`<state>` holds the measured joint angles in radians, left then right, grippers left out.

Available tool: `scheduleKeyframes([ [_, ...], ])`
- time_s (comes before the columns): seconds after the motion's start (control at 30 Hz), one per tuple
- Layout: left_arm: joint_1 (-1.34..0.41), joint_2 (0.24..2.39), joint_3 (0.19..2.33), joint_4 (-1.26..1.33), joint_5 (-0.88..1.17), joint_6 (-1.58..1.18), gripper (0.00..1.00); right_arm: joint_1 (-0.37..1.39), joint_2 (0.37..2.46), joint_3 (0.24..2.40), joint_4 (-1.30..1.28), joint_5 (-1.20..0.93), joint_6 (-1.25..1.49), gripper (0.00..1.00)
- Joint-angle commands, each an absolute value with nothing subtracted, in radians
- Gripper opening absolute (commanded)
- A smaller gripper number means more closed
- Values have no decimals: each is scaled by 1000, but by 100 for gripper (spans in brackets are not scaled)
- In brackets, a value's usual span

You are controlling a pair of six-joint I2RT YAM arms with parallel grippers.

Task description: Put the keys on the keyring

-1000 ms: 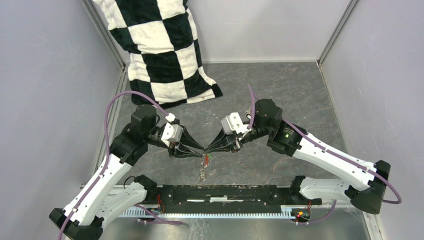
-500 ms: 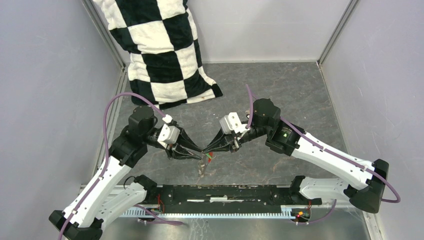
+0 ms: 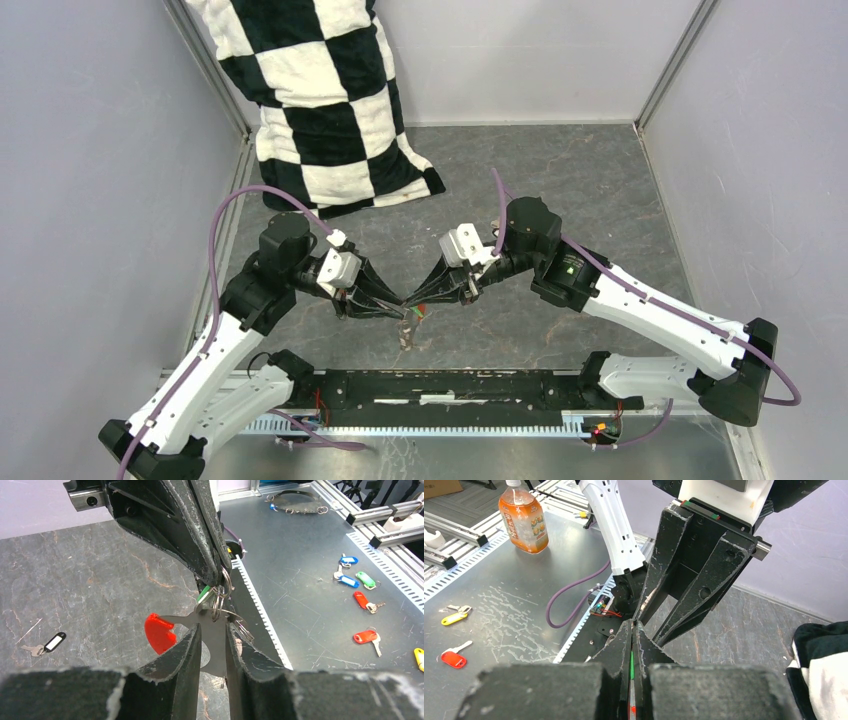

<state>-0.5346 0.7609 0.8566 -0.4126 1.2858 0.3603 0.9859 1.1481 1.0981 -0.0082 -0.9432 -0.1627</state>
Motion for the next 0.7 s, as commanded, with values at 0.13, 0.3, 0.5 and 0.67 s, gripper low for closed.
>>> scheduleKeyframes([
  [0.13, -537, 761, 867, -390, 1325, 345, 34, 982, 1149, 1102, 59, -957, -147, 0],
  [0.3, -537, 763, 867, -390, 1302, 351, 37, 983, 1155, 1102, 66, -966, -140, 0],
  [0.5, -537, 765, 874, -390, 1299, 359, 35, 982, 1158, 1101, 64, -967, -140, 0],
  [0.67, -537, 764, 875, -390, 1301, 357, 27, 982, 1157, 1101, 63, -963, -142, 0],
])
